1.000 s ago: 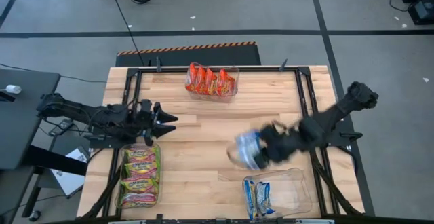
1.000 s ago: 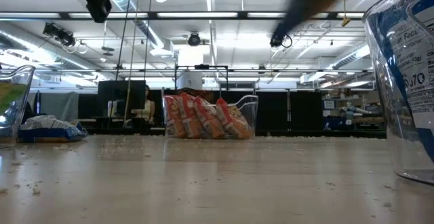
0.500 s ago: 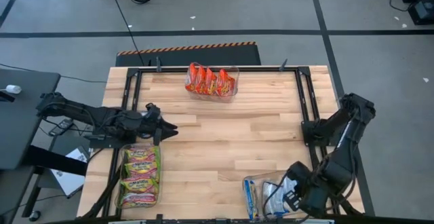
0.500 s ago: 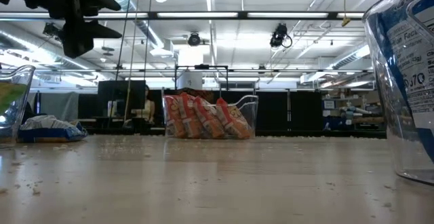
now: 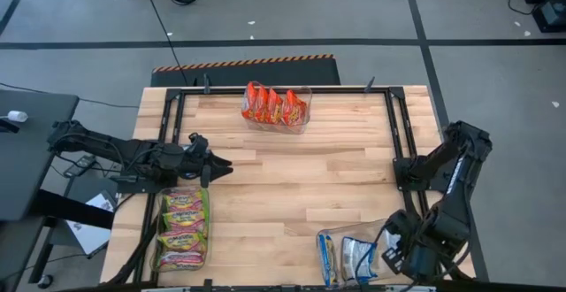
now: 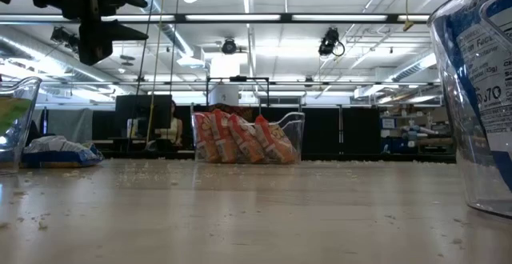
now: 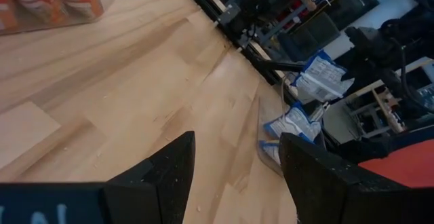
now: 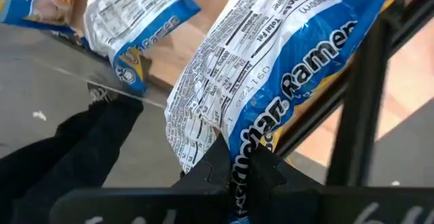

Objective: Sort Maruchan noodles
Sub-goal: Put the blue noodle pack into the bottom right transparent bin

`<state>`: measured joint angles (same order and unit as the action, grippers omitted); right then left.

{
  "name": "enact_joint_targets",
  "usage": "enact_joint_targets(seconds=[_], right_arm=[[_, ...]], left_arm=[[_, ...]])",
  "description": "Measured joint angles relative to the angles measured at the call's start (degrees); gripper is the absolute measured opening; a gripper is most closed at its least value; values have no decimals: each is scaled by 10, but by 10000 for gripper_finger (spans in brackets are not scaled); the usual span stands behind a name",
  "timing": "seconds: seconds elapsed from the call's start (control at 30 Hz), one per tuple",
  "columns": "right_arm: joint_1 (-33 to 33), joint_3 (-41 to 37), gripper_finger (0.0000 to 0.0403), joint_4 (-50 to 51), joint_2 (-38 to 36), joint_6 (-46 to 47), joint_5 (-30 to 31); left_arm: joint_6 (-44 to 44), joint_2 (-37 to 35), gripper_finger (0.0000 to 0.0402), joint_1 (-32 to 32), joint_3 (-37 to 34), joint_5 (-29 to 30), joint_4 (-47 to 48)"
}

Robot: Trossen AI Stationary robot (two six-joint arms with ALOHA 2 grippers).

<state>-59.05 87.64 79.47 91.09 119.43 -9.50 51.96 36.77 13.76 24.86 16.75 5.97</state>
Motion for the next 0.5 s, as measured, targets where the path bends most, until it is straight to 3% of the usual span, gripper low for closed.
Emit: enact_joint_targets(seconds=[0.23,0.4,0.5], right_arm=[[-3,0,21,-50,50,-7,1],[13,-1,21,14,89,-12,12],[26,-7,21,0,105,-22,26]], left_arm=[[-1,0,217,0,0,0,1],[-5,0,217,0,0,1,2],[-5,0,217,0,0,1,2]])
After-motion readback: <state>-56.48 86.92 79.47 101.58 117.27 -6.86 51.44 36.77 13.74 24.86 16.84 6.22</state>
